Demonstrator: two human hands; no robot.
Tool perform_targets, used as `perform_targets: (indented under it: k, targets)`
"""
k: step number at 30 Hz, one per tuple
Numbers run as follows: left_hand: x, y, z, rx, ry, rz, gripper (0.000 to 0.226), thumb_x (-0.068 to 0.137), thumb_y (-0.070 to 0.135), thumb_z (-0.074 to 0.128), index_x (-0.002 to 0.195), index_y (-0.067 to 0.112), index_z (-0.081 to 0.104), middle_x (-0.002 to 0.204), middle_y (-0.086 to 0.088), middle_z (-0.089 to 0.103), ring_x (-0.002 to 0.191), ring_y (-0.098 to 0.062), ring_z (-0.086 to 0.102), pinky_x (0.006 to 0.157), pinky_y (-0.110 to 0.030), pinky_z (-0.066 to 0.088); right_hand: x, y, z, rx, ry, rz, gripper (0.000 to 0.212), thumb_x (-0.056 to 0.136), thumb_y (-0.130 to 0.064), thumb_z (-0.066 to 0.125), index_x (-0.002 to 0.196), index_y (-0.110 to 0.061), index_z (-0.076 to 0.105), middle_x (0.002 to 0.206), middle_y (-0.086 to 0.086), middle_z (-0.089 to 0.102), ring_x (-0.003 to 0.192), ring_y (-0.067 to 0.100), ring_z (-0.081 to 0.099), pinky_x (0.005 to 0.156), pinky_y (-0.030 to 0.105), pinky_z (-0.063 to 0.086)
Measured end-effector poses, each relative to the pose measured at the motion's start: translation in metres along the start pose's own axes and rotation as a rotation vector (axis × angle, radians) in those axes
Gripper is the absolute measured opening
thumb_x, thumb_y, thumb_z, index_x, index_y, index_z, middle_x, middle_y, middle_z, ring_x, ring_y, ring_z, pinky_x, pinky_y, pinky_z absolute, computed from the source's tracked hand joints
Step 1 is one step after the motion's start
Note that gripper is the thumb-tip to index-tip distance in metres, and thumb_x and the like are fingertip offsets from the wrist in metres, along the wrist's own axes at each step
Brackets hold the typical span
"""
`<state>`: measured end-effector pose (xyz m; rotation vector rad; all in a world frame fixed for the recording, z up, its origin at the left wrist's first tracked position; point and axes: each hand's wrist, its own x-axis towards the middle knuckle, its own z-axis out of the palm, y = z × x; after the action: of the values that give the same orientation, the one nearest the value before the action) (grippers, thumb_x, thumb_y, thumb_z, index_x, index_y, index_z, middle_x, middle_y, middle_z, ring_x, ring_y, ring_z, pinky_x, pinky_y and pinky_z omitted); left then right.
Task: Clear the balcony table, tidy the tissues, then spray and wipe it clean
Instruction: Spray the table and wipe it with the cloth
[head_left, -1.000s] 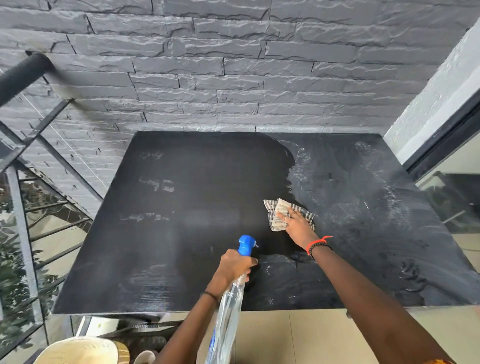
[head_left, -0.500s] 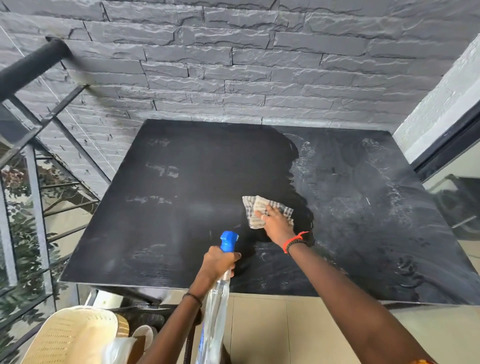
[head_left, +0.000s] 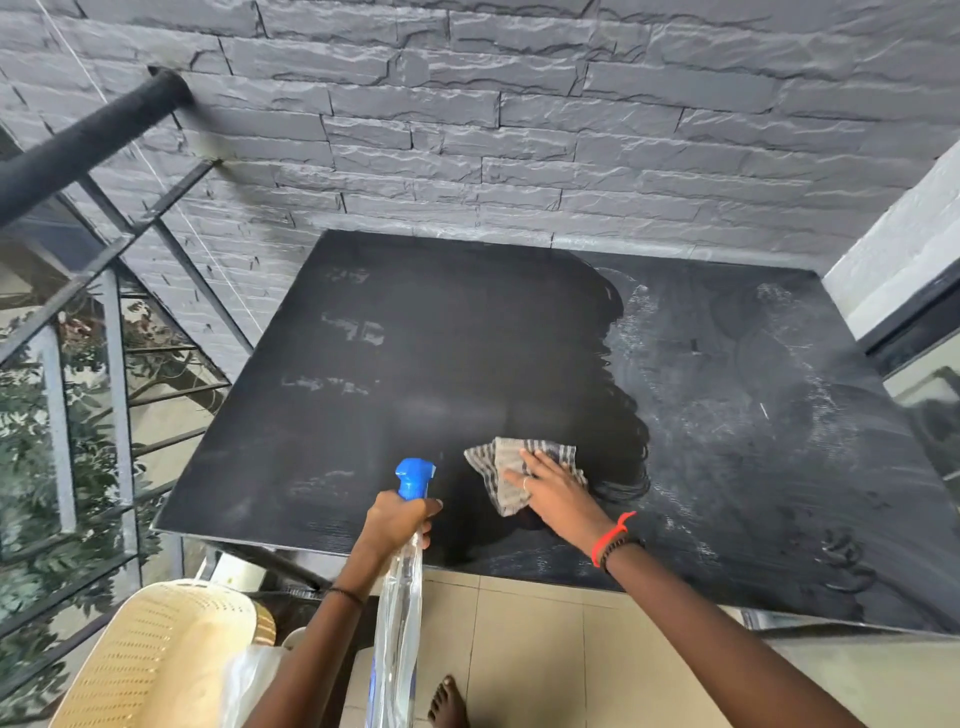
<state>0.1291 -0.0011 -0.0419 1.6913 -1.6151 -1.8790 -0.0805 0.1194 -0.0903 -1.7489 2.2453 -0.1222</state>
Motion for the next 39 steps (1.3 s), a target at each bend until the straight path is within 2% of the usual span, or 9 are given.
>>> perform_targets:
  k: [4,10,14,18,26,28,31,34,39]
  targets:
    - [0.000,-0.006,-0.012,0.001,0.024,-0.010,0.017,0.079,0.003,0.065,0.070,0.005,0.050,0.051,-0.006,0.045,0.039,-0.018,0.042,0.043,-0.025,0.040,0.043,-0.030,-0.007,-0.010,-0.005,0.088,0.058,0.094,-0.003,0.037,0.146,-0.029,0.033,0.159,0.009,0.011,0.145,0.030,0.012,0.117,0.047,0.014]
    - [0.001,-0.007,-0.016,0.000,0.044,-0.003,0.018,0.077,0.004,0.066,0.067,0.005,0.051,0.046,-0.002,0.047,0.037,-0.018,0.044,0.048,-0.028,0.041,0.028,-0.068,0.009,-0.051,-0.039,-0.046,0.056,0.097,-0.005,0.033,0.147,-0.029,0.030,0.160,0.007,0.003,0.147,0.028,0.002,0.117,0.048,0.002]
    - [0.000,-0.006,-0.010,-0.015,0.020,0.001,0.018,0.077,0.003,0.065,0.068,0.005,0.051,0.049,-0.004,0.047,0.039,-0.016,0.044,0.045,-0.026,0.041,-0.019,-0.041,0.012,-0.072,-0.025,-0.141,0.059,0.096,-0.003,0.036,0.148,-0.030,0.027,0.159,0.008,0.005,0.147,0.028,0.005,0.118,0.045,0.004]
    - [0.000,-0.005,-0.001,-0.023,0.002,-0.005,0.018,0.078,0.004,0.065,0.070,0.005,0.049,0.049,-0.003,0.045,0.038,-0.015,0.042,0.042,-0.024,0.039,-0.022,-0.013,-0.002,-0.050,-0.007,0.004,0.059,0.095,-0.005,0.038,0.147,-0.033,0.029,0.159,0.006,0.009,0.146,0.025,0.011,0.117,0.040,0.010]
    - [-0.003,-0.003,0.013,0.019,-0.008,0.002,0.019,0.076,0.003,0.065,0.066,0.006,0.049,0.043,0.000,0.045,0.037,-0.017,0.042,0.046,-0.026,0.039,0.001,-0.051,0.009,-0.076,-0.012,0.013,0.058,0.093,0.001,0.037,0.144,-0.026,0.037,0.159,0.009,0.003,0.146,0.030,0.004,0.117,0.048,0.004]
    - [-0.005,0.000,0.018,0.033,-0.011,0.013,0.015,0.072,0.006,0.065,0.066,0.005,0.052,0.044,-0.001,0.047,0.039,-0.018,0.045,0.048,-0.027,0.041,-0.015,-0.047,0.020,-0.081,0.048,-0.068,0.062,0.089,0.001,0.048,0.143,-0.030,0.039,0.158,0.010,0.015,0.145,0.029,0.016,0.116,0.050,0.014]
    - [-0.010,0.002,0.026,0.051,-0.026,0.021,0.017,0.071,0.010,0.066,0.065,0.007,0.050,0.047,-0.002,0.048,0.040,-0.019,0.045,0.048,-0.027,0.041,-0.047,-0.026,0.027,-0.088,0.119,-0.099,0.077,0.064,0.000,0.073,0.130,-0.036,0.055,0.145,0.006,0.044,0.130,0.024,0.046,0.103,0.047,0.039]
    - [-0.014,0.000,0.036,0.053,-0.048,0.016,0.020,0.077,0.007,0.066,0.066,0.008,0.049,0.047,-0.002,0.046,0.041,-0.017,0.043,0.047,-0.027,0.040,-0.068,0.015,0.016,-0.041,0.122,-0.018,0.072,0.066,0.003,0.069,0.128,-0.031,0.058,0.145,0.009,0.043,0.130,0.031,0.046,0.104,0.048,0.037]
    - [-0.026,-0.007,0.057,0.160,-0.061,0.030,0.018,0.075,0.015,0.069,0.071,0.005,0.054,0.052,-0.004,0.053,0.044,-0.018,0.050,0.053,-0.030,0.046,-0.054,0.061,-0.004,0.013,0.026,0.232,0.055,0.094,-0.009,0.040,0.144,-0.033,0.035,0.158,0.007,0.017,0.144,0.028,0.019,0.118,0.040,0.015]
